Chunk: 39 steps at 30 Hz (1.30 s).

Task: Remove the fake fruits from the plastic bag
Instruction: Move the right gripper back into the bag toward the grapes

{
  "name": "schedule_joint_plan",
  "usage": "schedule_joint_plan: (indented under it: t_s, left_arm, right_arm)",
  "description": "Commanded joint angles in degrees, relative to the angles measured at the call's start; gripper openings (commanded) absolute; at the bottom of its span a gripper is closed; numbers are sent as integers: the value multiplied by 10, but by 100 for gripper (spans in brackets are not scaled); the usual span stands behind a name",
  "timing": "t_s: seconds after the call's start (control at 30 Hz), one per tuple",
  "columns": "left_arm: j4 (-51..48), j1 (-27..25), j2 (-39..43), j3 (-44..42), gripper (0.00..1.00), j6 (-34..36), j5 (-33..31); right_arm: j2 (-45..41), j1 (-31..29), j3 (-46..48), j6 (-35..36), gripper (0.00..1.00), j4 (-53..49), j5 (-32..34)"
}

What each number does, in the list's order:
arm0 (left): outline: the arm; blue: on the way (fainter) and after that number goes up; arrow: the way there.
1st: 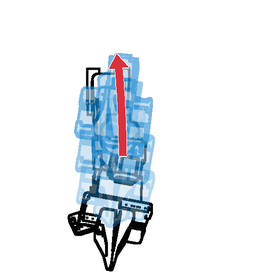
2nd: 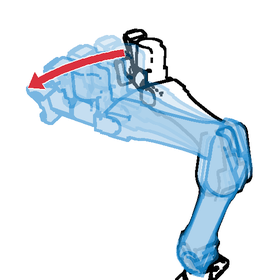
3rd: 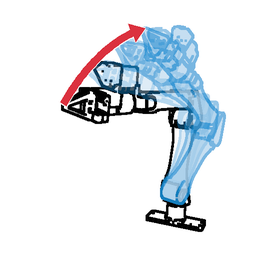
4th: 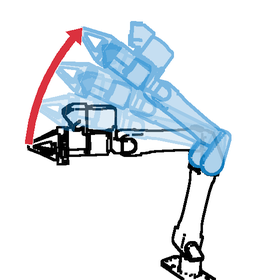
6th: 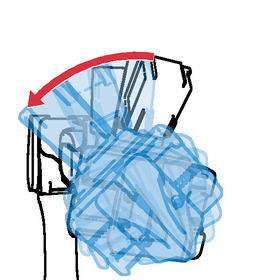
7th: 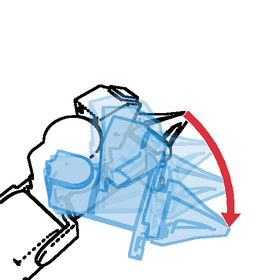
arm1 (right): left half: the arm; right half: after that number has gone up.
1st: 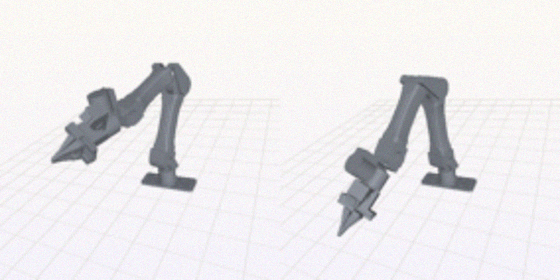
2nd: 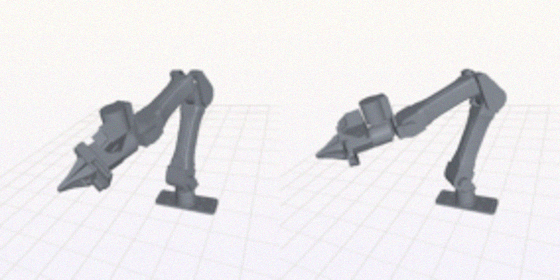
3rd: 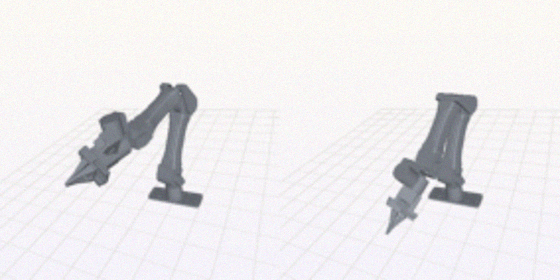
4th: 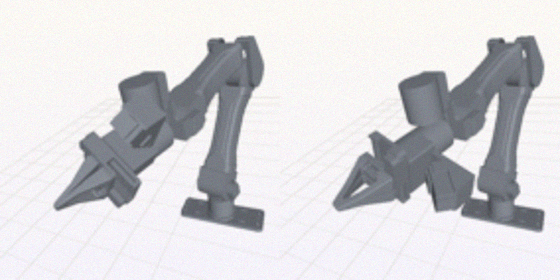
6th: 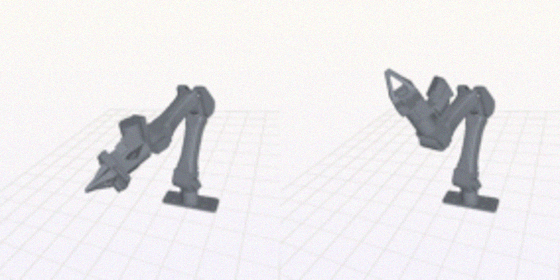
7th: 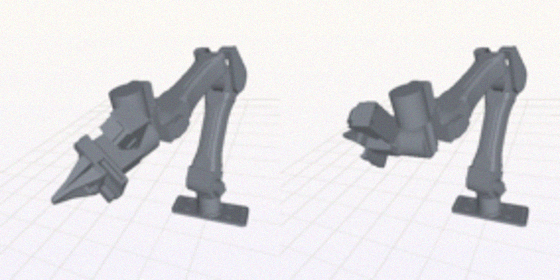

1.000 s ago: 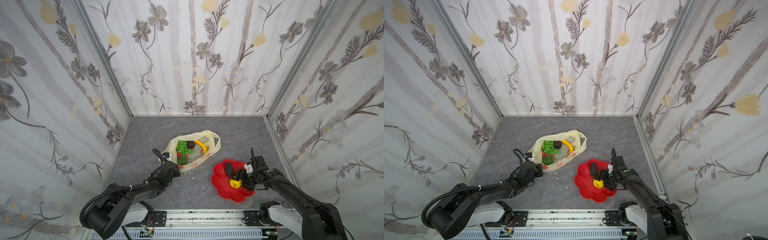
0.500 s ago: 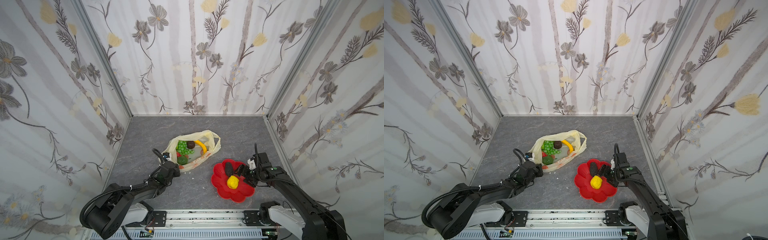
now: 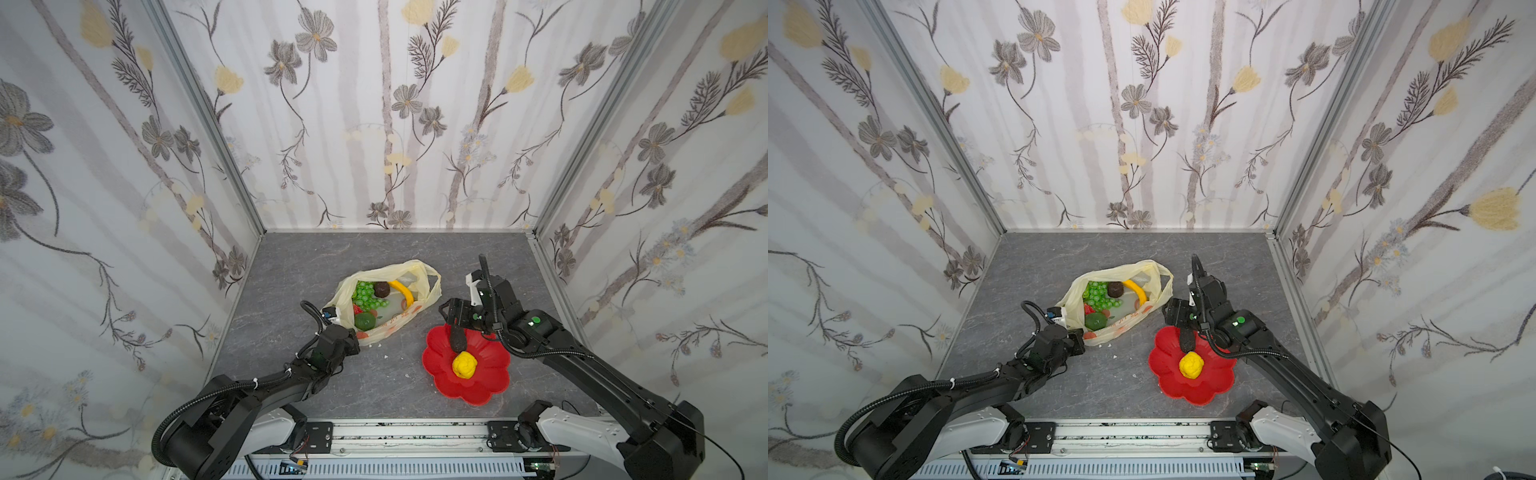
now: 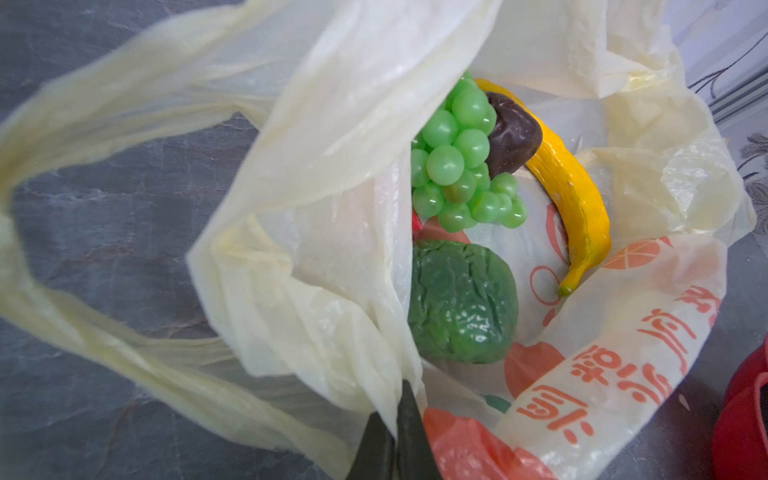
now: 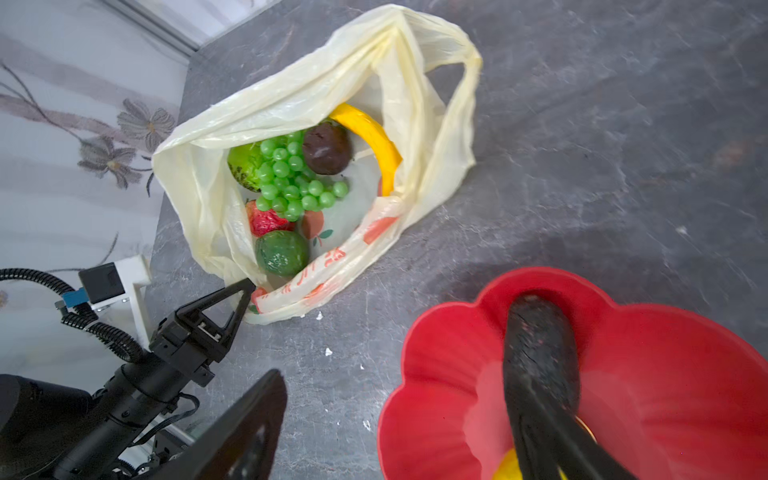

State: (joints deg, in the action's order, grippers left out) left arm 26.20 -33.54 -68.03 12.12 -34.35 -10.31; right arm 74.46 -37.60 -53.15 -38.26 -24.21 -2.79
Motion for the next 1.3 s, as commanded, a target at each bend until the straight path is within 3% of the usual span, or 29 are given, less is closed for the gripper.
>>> schedule_joint_plan:
  t_s: [0.0, 0.13, 0.33, 0.47, 0.83, 1.27]
  left_arm:
    - [-9, 0, 9, 0, 0, -23, -3]
    - [-22, 1, 14, 4, 0, -24, -6]
    - [-37, 1, 22, 9, 0, -19, -15]
    - [-49, 3, 30, 10, 0, -17, -18]
    - [-55, 3, 37, 9, 0, -18, -25]
    - [-54, 4, 36, 7, 0, -14, -23]
  right_arm:
    - [64, -47, -40, 40, 83, 124, 51]
    - [199, -81, -125, 59, 80, 157, 59]
    - [392, -91, -288, 83, 75, 105, 44]
    - [473, -90, -356, 100, 72, 75, 31]
    - [576, -66, -431, 124, 62, 51, 29]
    - [652, -44, -523, 133, 65, 31, 22]
